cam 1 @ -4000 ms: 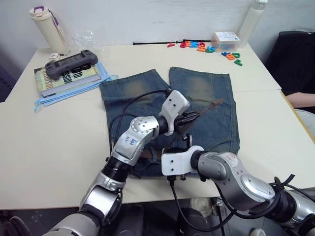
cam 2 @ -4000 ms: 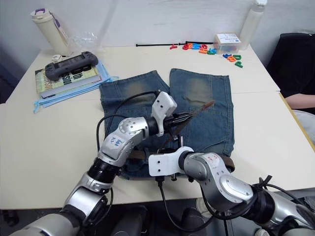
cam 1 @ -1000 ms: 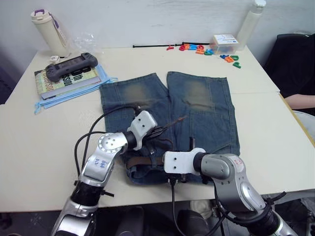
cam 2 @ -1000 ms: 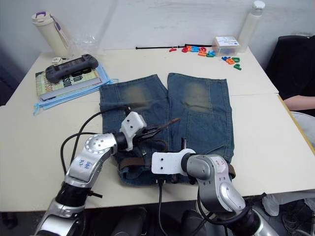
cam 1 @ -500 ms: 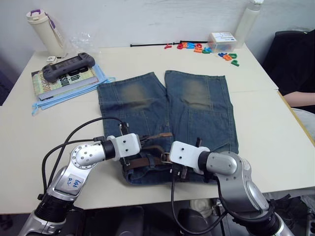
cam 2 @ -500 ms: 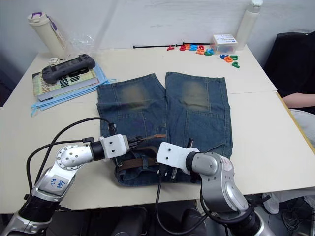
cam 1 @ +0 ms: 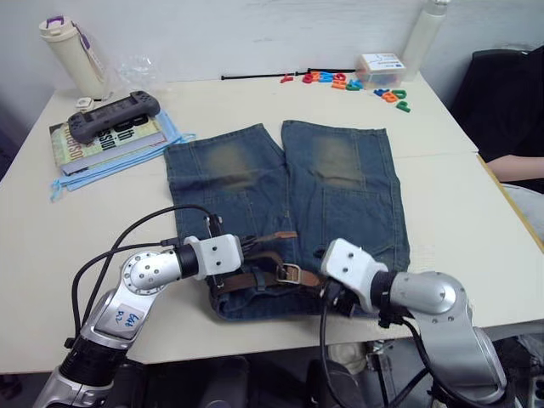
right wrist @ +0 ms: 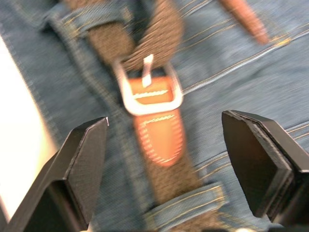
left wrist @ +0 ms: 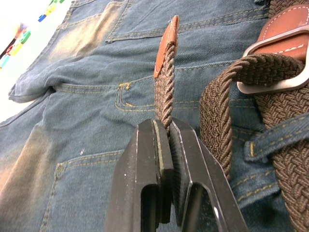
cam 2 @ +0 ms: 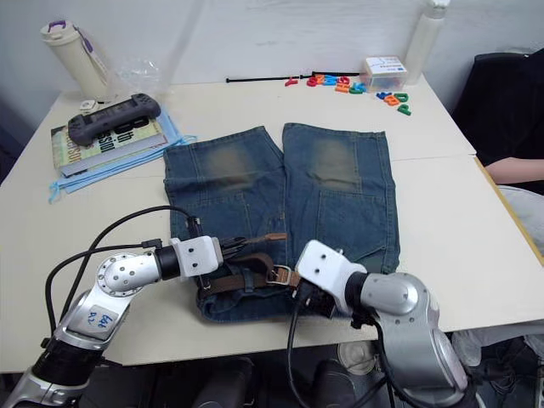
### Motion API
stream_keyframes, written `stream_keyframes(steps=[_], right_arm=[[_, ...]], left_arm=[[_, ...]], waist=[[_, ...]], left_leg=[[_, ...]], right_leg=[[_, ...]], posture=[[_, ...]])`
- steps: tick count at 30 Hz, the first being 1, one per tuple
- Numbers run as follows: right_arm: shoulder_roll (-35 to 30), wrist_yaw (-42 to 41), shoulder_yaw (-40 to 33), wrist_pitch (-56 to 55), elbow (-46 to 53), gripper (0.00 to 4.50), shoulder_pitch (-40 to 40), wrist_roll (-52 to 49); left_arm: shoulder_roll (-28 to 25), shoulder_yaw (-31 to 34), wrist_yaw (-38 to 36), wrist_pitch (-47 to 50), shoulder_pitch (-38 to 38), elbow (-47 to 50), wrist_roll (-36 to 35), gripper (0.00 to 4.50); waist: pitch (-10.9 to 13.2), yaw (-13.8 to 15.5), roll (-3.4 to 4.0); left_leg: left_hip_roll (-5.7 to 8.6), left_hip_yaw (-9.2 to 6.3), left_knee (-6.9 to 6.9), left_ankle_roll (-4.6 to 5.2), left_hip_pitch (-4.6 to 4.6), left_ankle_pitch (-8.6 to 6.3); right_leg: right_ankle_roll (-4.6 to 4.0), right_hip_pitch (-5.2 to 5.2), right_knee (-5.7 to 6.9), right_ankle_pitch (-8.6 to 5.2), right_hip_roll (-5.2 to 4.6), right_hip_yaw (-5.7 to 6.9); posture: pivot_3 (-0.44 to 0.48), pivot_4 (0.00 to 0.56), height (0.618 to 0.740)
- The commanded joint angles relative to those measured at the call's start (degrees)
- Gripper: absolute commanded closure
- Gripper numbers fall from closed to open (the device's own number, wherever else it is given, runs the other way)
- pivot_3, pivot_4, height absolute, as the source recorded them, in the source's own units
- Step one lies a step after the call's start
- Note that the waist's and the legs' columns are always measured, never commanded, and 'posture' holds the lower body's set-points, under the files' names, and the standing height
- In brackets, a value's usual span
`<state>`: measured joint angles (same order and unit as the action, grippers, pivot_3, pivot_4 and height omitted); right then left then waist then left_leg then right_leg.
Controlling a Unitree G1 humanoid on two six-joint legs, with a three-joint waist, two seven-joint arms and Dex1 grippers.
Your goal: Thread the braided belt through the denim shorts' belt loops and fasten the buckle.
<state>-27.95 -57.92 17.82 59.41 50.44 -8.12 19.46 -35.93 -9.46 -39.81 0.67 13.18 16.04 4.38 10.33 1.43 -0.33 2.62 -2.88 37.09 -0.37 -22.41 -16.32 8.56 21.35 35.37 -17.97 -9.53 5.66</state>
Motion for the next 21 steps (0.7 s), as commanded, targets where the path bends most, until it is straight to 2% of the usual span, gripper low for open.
stream_keyframes(steps=[1, 4, 11, 15, 21], right_arm=[[-2.6, 6.8, 3.8, -2.5, 7.9, 0.44, 3.7, 2.1], [-4.9, 10.5, 4.9, -4.4, 6.4, 0.44, 5.0, 3.5], [-1.6, 18.3, 5.7, -5.2, 4.6, 0.44, 4.9, 3.7], [-0.8, 17.8, 4.5, -3.4, 6.9, 0.44, 4.8, 0.1], [-3.9, 19.0, 3.5, -4.2, 5.3, 0.44, 5.0, 0.2]], left_arm=[[0.2, 0.9, -0.4, -0.8, 0.5, 1.1, -1.0, 4.50], [0.3, 1.1, -0.5, -0.8, 0.8, 1.1, -1.2, 4.50], [0.2, 1.2, -0.7, -0.7, 1.0, 0.8, -1.5, 4.50], [0.4, 1.2, -0.7, -0.4, 1.2, 0.6, -1.7, 4.50], [0.6, 1.1, -0.7, -0.2, 1.5, 0.4, -2.1, 4.50]], waist=[[0.0, 0.0, -0.01], [0.0, 0.1, -0.02], [0.0, 0.1, -0.03], [0.0, 0.1, -0.03], [0.0, 0.1, -0.03]], left_leg=[[-0.01, 0.01, 0.00, 0.00, -0.01, 0.00], [-0.01, 0.11, 0.03, 0.03, 0.02, -0.02], [-0.23, 0.16, 0.06, 0.03, 0.06, -0.02], [-0.23, 0.19, 0.04, 0.03, 0.05, -0.02], [-0.23, 0.20, 0.04, 0.05, 0.05, -0.03]], right_leg=[[0.00, 0.01, -0.01, 0.00, 0.00, 0.00], [0.00, 0.02, -0.02, 0.00, 0.00, -0.11], [0.00, 0.04, -0.16, 0.00, 0.00, -0.17], [0.00, 0.08, -0.16, 0.00, 0.02, -0.21], [0.00, 0.08, -0.16, 0.00, 0.02, -0.21]], posture=[[0.000, 0.150, 0.713], [0.000, 0.150, 0.713], [0.000, 0.150, 0.713], [0.000, 0.150, 0.713], [0.000, 0.150, 0.713]])
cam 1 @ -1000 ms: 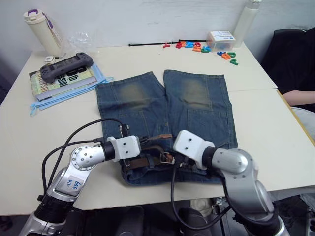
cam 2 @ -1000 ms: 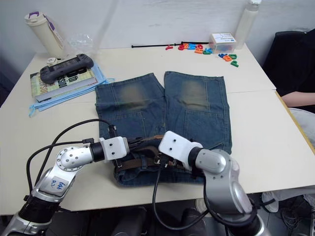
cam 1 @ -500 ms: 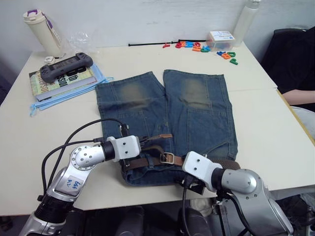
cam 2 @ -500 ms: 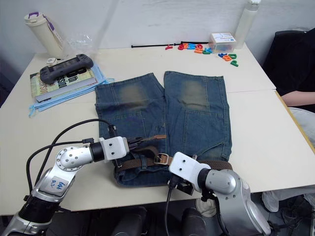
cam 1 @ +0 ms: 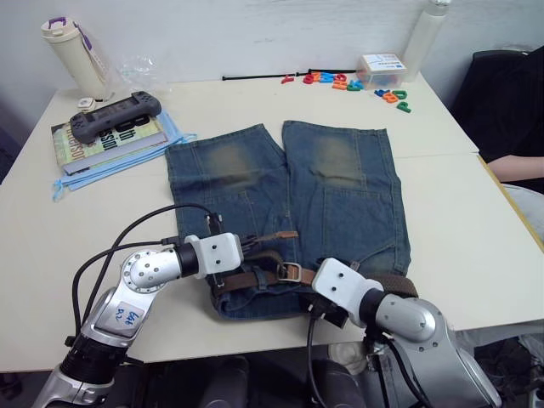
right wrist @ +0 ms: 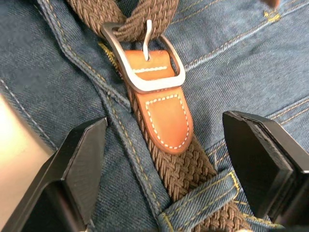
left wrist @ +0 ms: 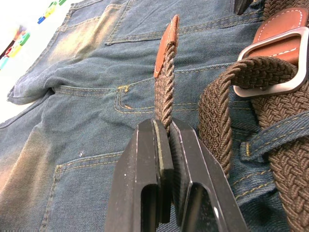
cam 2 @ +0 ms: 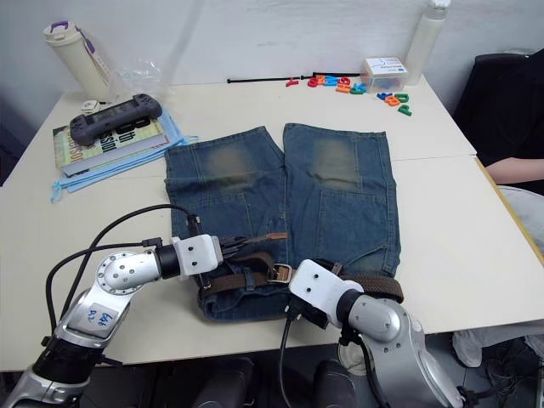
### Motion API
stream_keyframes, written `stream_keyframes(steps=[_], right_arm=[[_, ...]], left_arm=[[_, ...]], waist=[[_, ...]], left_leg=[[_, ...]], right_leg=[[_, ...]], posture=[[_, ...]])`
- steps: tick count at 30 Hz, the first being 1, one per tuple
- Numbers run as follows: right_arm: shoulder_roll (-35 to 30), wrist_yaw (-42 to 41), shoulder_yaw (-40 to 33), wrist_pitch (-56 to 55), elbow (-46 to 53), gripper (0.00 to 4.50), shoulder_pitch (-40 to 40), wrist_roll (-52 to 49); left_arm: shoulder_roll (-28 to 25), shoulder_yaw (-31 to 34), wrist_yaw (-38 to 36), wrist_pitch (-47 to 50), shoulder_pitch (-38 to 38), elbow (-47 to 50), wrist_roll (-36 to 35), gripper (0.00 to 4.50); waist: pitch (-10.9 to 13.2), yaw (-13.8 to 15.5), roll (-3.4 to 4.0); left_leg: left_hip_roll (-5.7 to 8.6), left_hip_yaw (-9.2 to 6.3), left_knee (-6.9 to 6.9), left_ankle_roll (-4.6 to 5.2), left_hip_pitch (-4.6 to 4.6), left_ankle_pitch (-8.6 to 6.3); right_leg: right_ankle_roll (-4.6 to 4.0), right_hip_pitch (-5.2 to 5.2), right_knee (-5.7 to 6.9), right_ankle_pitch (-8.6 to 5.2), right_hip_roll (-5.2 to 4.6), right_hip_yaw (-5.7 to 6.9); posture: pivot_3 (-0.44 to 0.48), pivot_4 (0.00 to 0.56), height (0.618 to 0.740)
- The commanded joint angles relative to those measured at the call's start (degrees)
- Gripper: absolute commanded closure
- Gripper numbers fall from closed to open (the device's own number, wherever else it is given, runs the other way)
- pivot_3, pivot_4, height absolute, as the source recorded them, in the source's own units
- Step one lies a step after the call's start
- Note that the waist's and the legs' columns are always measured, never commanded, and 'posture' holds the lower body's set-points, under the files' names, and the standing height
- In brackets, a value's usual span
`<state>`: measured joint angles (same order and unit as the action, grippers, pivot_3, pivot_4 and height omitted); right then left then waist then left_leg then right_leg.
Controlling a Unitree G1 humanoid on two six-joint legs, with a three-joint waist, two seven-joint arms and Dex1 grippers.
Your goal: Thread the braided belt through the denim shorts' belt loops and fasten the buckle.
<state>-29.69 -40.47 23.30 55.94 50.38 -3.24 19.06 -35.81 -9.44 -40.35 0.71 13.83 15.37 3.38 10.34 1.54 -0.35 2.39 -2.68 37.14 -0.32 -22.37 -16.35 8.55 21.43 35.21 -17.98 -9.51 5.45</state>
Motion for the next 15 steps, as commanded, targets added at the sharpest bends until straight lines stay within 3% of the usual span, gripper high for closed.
stream_keyframes(steps=[1, 15], right_arm=[[-2.3, 2.1, -2.3, -0.7, 4.9, 0.44, 0.0, 0.8], [0.0, 3.1, -4.7, 3.5, 7.5, 0.44, -3.4, -4.7]], left_arm=[[0.5, 1.1, -0.1, -0.2, 0.8, 1.1, -1.2, 4.50], [0.6, 1.0, -0.3, 0.3, 0.8, 1.2, -1.5, 4.50]], waist=[[0.0, 0.0, 0.00], [0.0, 0.0, -0.01]], left_leg=[[0.00, 0.00, 0.00, 0.00, 0.00, 0.00], [-0.01, 0.04, 0.01, 0.01, 0.00, -0.01]], right_leg=[[0.00, 0.00, -0.01, 0.00, 0.00, 0.00], [0.00, 0.03, 0.02, 0.00, 0.01, -0.03]], posture=[[0.000, 0.150, 0.713], [0.000, 0.150, 0.713]])
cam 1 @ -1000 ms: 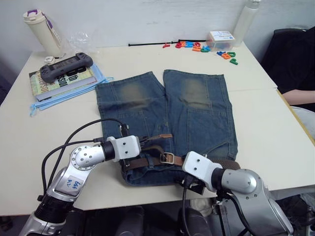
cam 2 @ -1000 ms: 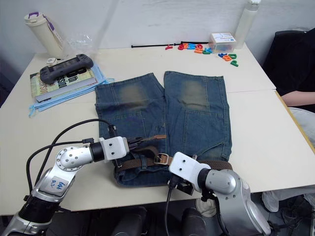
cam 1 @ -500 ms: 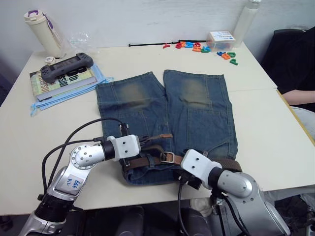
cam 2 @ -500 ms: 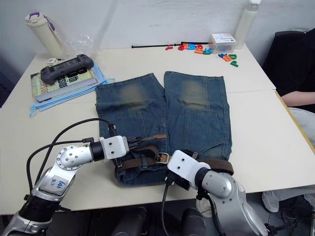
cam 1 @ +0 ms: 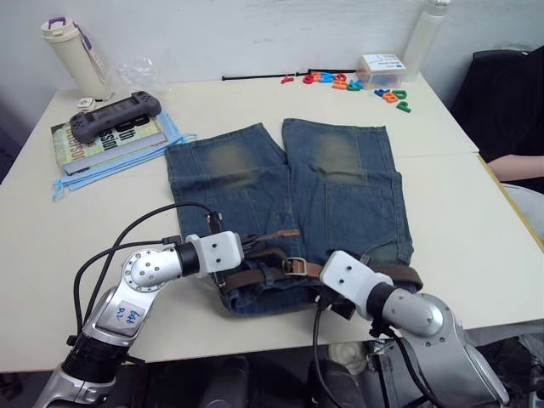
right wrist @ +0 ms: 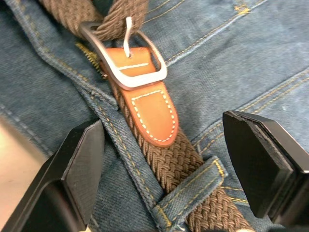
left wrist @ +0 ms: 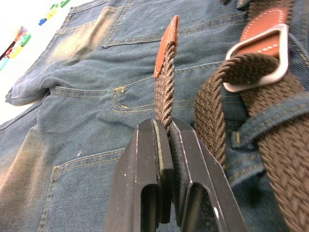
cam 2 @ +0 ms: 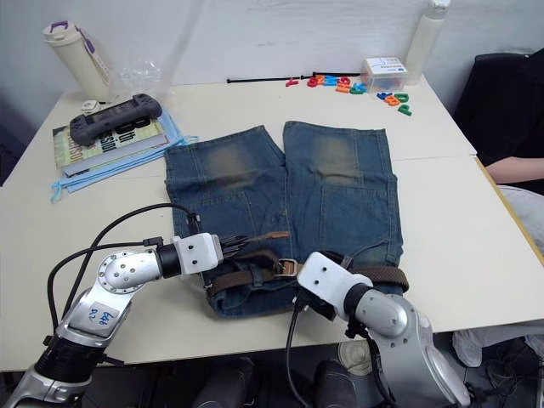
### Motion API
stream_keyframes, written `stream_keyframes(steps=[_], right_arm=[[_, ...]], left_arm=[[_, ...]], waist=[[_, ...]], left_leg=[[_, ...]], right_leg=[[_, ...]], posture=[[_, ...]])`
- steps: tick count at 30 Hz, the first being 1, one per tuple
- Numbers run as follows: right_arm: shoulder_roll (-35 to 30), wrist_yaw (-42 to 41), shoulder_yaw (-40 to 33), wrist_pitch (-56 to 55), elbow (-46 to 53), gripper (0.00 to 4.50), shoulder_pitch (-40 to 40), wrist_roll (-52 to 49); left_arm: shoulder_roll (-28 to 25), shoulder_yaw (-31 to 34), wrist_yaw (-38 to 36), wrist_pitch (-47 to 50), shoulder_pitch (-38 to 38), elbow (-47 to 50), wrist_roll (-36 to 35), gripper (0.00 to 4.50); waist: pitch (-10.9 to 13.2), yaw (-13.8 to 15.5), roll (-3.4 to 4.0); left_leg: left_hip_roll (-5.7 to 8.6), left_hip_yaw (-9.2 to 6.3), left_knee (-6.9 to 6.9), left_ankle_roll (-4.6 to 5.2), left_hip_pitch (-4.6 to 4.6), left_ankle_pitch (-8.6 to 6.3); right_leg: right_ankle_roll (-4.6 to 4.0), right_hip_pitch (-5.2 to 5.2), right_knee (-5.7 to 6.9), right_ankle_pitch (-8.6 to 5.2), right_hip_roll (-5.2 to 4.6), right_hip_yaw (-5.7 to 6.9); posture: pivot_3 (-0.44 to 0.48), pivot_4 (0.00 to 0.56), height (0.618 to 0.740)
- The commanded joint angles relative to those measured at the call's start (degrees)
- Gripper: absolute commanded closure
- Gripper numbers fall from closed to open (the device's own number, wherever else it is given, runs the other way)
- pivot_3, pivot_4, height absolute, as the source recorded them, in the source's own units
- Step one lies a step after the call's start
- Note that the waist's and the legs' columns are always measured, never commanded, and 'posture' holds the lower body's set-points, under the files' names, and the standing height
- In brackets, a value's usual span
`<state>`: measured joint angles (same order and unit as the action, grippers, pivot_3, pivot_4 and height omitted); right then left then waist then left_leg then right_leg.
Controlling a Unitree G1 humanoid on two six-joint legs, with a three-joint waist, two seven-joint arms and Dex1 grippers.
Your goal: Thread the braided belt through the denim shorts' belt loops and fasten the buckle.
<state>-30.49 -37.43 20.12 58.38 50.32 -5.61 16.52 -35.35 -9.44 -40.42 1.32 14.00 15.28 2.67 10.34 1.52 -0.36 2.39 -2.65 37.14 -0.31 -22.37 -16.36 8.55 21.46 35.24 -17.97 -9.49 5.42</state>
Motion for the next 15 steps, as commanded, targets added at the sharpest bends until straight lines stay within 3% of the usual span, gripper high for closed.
stream_keyframes(steps=[1, 9, 15], right_arm=[[0.4, -0.1, -1.4, 1.3, 8.0, 0.44, -1.2, -2.7], [-7.8, -0.4, -4.3, -1.6, 8.0, 0.44, 0.5, -3.8], [-9.4, 2.0, -4.0, -3.0, 6.5, 0.44, 0.6, -3.7]], left_arm=[[0.2, 1.0, -0.2, -0.2, 0.7, 1.3, -0.8, 4.50], [0.5, 1.0, -0.7, 0.0, 1.0, 1.3, -0.9, 4.50], [0.6, 1.0, -0.6, 0.2, 0.8, 1.5, -0.9, 4.50]], waist=[[0.0, -0.1, 0.00], [0.0, 0.1, -0.01], [0.0, -0.1, -0.04]], left_leg=[[0.00, 0.00, 0.00, 0.00, 0.00, 0.00], [0.01, 0.06, 0.02, 0.05, -0.01, -0.03], [0.00, 0.07, 0.02, 0.07, -0.01, -0.04]], right_leg=[[0.00, 0.00, 0.01, 0.00, 0.00, 0.00], [0.00, 0.01, 0.19, 0.00, 0.02, -0.05], [0.00, 0.01, 0.18, 0.00, 0.02, -0.05]], posture=[[0.000, 0.150, 0.713], [0.000, 0.150, 0.713], [0.000, 0.150, 0.713]])
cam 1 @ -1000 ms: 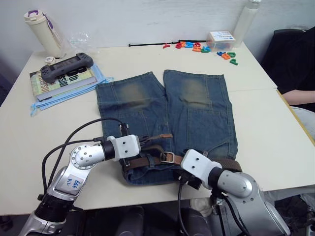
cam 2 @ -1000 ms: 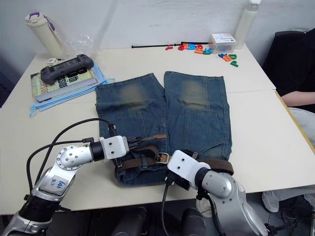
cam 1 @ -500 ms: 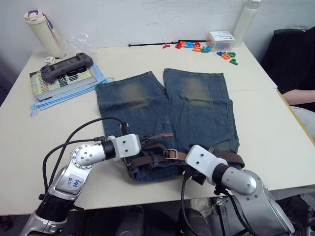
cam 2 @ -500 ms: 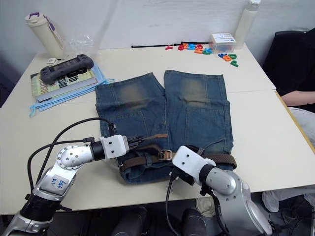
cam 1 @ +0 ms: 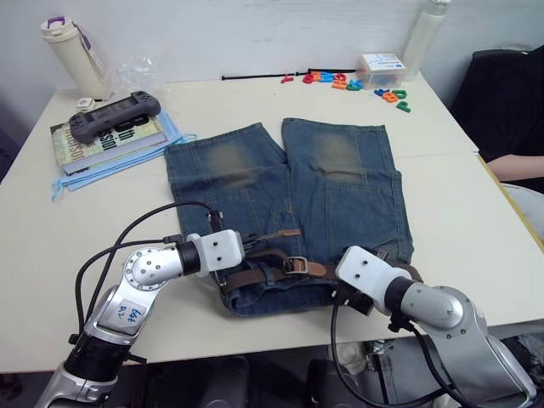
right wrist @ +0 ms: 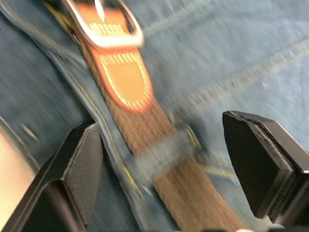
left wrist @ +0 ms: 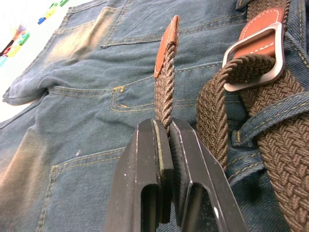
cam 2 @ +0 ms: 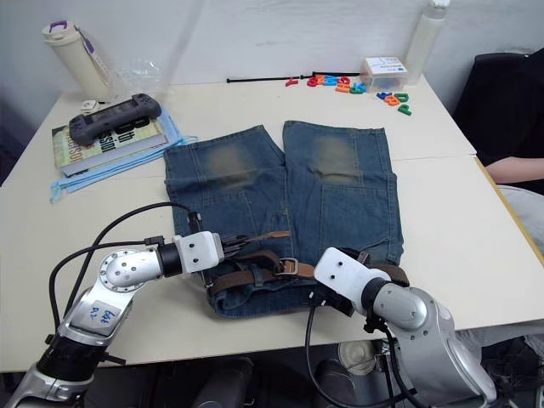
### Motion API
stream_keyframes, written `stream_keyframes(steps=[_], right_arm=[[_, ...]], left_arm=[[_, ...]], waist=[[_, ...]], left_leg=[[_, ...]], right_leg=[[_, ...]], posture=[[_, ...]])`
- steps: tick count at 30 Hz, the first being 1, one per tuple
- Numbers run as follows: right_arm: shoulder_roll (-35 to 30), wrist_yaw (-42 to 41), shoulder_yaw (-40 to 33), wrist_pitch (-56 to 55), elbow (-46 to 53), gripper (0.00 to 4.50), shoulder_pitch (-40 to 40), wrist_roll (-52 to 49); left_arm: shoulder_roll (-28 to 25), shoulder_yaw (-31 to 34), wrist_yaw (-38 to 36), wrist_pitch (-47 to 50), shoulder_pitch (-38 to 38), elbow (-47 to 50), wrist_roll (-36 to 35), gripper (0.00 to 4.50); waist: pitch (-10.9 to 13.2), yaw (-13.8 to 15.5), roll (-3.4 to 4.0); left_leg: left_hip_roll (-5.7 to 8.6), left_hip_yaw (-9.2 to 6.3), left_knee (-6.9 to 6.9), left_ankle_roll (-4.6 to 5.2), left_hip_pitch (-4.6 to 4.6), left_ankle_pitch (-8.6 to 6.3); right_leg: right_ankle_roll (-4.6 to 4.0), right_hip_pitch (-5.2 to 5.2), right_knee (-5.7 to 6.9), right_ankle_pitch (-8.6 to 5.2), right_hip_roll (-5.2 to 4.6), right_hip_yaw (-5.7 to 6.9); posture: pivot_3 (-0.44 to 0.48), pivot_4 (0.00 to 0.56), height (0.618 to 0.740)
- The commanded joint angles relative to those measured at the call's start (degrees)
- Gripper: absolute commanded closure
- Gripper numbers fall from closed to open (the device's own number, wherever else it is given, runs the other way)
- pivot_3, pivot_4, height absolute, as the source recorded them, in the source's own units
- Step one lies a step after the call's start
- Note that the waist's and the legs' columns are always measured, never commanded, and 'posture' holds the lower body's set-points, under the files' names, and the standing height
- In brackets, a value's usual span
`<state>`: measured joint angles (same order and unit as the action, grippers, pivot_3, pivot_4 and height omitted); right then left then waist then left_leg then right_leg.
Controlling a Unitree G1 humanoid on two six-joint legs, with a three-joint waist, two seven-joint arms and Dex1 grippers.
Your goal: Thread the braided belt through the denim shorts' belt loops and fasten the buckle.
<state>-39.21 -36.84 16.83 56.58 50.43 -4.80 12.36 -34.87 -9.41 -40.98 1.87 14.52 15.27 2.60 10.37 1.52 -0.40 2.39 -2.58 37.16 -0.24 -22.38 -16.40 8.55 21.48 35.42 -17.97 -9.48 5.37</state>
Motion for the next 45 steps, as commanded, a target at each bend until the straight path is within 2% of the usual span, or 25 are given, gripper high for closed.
stream_keyframes(steps=[1, 14, 17, 21, 23, 24, 39, 45], right_arm=[[-0.6, 1.6, -0.2, -1.2, 6.3, 0.44, -0.7, 0.4], [2.6, 5.6, 9.4, -1.0, 4.6, 0.44, -7.8, 2.0], [2.9, 6.3, 10.8, -0.8, 3.9, 1.16, -8.3, 2.4], [3.5, 7.0, 11.8, 0.3, 3.6, 3.17, -8.6, 2.5], [3.6, 7.3, 12.1, 0.8, 3.5, 3.83, -8.7, 2.4], [3.6, 7.5, 12.2, 1.0, 3.5, 4.44, -8.7, 2.5], [3.5, 8.6, 14.4, 1.4, 2.8, 4.48, -10.9, 3.7], [-0.3, 7.8, 17.6, -2.9, 2.2, 4.48, -13.1, 7.2]], left_arm=[[0.2, 1.0, 0.0, -0.3, 0.3, 1.5, -0.8, 4.50], [-0.3, 0.3, -0.4, -0.7, 0.4, 1.7, 0.1, 4.50], [-0.8, -0.1, -1.1, -1.4, 0.6, 1.5, 0.7, 4.50], [-1.8, -0.4, -2.3, -2.7, 1.1, 1.0, 1.4, 4.50], [-2.2, -0.3, -2.7, -2.9, 1.4, 0.6, 1.4, 4.50], [-2.4, -0.2, -2.9, -2.8, 1.6, 0.4, 1.3, 4.50], [-6.0, 2.8, -7.1, 0.1, 3.0, -0.8, -1.2, 4.50], [-6.7, 2.6, -10.1, 0.3, 6.2, -1.8, -3.3, 4.50]], waist=[[0.0, -0.1, 0.00], [0.0, -0.1, -0.01], [0.0, -0.1, -0.01], [0.0, -0.1, -0.01], [0.0, -0.1, -0.01], [0.0, -0.1, -0.01], [0.0, -0.2, -0.01], [0.0, -0.2, -0.01]], left_leg=[[0.00, 0.02, 0.00, 0.00, 0.01, 0.00], [-0.03, 0.02, 0.01, 0.00, 0.00, 0.00], [-0.03, 0.02, 0.01, 0.00, 0.00, 0.00], [-0.03, 0.02, 0.01, 0.00, 0.00, 0.00], [-0.03, 0.02, 0.01, 0.00, 0.00, 0.00], [-0.03, 0.02, 0.01, 0.00, 0.00, 0.00], [-0.02, 0.02, 0.01, 0.00, 0.00, 0.00], [0.00, 0.03, 0.01, 0.00, 0.00, 0.00]], right_leg=[[0.00, 0.00, 0.00, 0.00, 0.00, -0.02], [0.00, 0.01, 0.01, 0.00, 0.00, -0.03], [0.00, 0.01, 0.01, 0.00, 0.01, -0.03], [0.00, 0.01, 0.01, 0.00, 0.01, -0.03], [0.00, 0.02, 0.02, 0.00, 0.01, -0.04], [0.00, 0.02, 0.02, 0.00, 0.01, -0.04], [0.00, 0.04, 0.05, 0.00, 0.04, -0.04], [0.00, 0.06, 0.07, 0.00, 0.04, -0.05]], posture=[[0.000, 0.150, 0.713], [0.000, 0.150, 0.713], [0.000, 0.150, 0.713], [0.000, 0.150, 0.713], [0.000, 0.150, 0.713], [0.000, 0.150, 0.713], [0.000, 0.150, 0.713], [0.000, 0.150, 0.713]])
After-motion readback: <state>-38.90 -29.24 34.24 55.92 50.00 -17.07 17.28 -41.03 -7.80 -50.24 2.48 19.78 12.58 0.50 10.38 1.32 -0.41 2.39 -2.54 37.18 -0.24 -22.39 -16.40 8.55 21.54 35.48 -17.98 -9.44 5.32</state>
